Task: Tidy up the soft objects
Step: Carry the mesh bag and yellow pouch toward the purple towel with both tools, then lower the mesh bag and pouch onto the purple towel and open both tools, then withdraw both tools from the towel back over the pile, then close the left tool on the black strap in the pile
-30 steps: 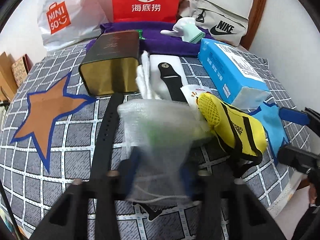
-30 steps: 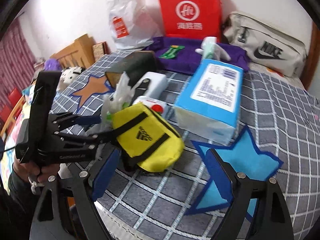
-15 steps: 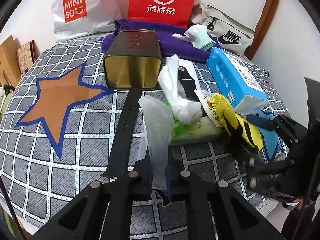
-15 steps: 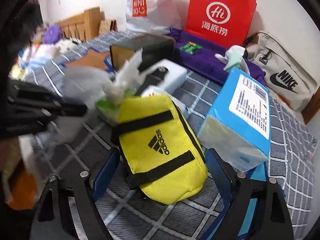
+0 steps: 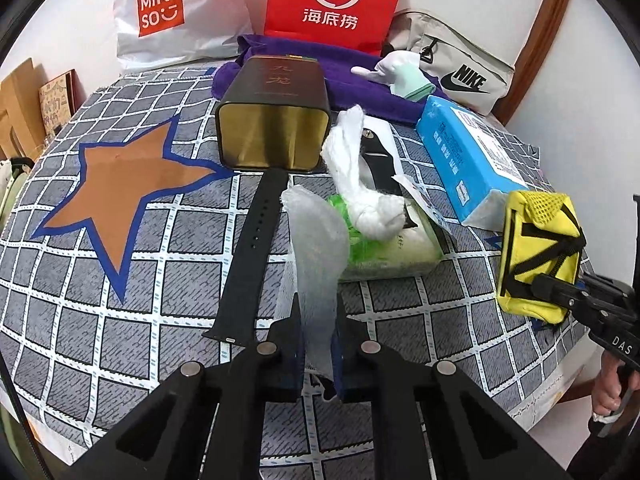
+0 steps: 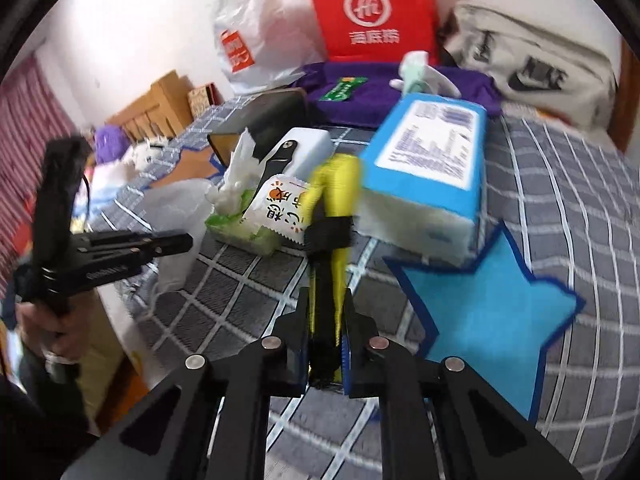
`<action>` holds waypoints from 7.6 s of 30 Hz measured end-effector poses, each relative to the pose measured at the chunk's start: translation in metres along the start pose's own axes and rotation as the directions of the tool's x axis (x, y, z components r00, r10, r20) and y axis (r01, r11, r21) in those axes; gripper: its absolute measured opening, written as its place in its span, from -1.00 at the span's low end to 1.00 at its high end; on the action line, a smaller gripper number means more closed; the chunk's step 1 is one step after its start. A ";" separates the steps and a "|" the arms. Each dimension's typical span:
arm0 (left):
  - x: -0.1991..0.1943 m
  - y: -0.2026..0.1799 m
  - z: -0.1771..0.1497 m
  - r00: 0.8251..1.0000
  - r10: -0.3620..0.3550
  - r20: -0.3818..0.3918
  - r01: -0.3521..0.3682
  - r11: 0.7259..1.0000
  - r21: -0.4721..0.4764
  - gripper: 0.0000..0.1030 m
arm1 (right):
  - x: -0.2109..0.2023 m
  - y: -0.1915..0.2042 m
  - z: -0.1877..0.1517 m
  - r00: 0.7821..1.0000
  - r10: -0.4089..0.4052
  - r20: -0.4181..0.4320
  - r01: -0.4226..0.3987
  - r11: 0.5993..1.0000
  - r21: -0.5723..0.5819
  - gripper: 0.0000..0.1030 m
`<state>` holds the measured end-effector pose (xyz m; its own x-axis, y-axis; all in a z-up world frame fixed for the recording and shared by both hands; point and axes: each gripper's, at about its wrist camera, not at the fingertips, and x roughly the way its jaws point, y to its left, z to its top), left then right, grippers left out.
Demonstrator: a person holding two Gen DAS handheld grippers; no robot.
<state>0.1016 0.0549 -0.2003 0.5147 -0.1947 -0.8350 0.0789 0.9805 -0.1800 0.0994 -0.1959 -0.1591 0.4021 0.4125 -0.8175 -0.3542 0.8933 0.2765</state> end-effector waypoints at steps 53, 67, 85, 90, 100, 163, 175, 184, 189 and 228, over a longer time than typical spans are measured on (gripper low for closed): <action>-0.064 -0.026 0.108 0.986 0.033 0.162 -0.035 0.999 0.005 -0.87 | -0.058 -0.017 0.089 0.982 -0.098 0.161 0.093 0.995 0.038 -0.82; -0.049 -0.024 0.168 0.983 0.027 0.181 -0.032 0.999 0.023 -0.87 | -0.054 -0.039 0.147 0.969 -0.157 0.189 0.151 0.988 0.042 -0.82; -0.034 -0.014 0.228 0.977 0.054 0.206 -0.057 0.998 0.009 -0.87 | -0.036 -0.053 0.217 0.959 -0.168 0.227 0.162 0.986 0.044 -0.82; -0.024 -0.009 0.241 0.978 0.056 0.199 -0.058 0.998 0.003 -0.87 | -0.029 -0.059 0.236 0.955 -0.177 0.237 0.170 0.984 0.052 -0.82; -0.003 0.006 0.266 0.980 0.086 0.180 -0.081 0.996 -0.034 -0.87 | 0.005 -0.075 0.266 0.954 -0.215 0.211 0.212 0.977 0.038 -0.82; 0.157 -0.017 0.302 0.995 0.049 -0.089 -0.043 0.996 0.072 0.22 | 0.120 -0.123 0.286 0.991 -0.121 0.064 0.120 0.992 0.028 0.29; 0.070 -0.005 0.290 0.991 0.123 0.046 -0.126 0.990 0.061 0.22 | 0.073 -0.088 0.262 0.984 -0.131 0.125 0.124 0.991 0.056 0.29; 0.011 0.004 0.245 0.998 0.053 0.042 -0.054 0.999 0.009 0.22 | 0.041 -0.028 0.214 0.993 -0.079 0.087 0.080 0.997 -0.015 0.29; -0.010 0.011 0.204 0.996 0.080 0.044 -0.081 0.997 0.012 0.21 | 0.020 -0.004 0.190 0.993 -0.057 0.102 0.059 0.998 -0.020 0.29; 0.035 0.003 0.041 0.992 0.120 -0.028 -0.112 0.975 0.190 -0.60 | 0.007 0.023 0.048 0.997 -0.017 0.075 0.019 0.999 -0.027 0.29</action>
<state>0.1548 0.0516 -0.2089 0.4961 -0.0764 -0.8649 0.1811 0.9833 0.0170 0.1348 -0.1637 -0.1339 0.4701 0.4097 -0.7818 -0.3689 0.8959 0.2476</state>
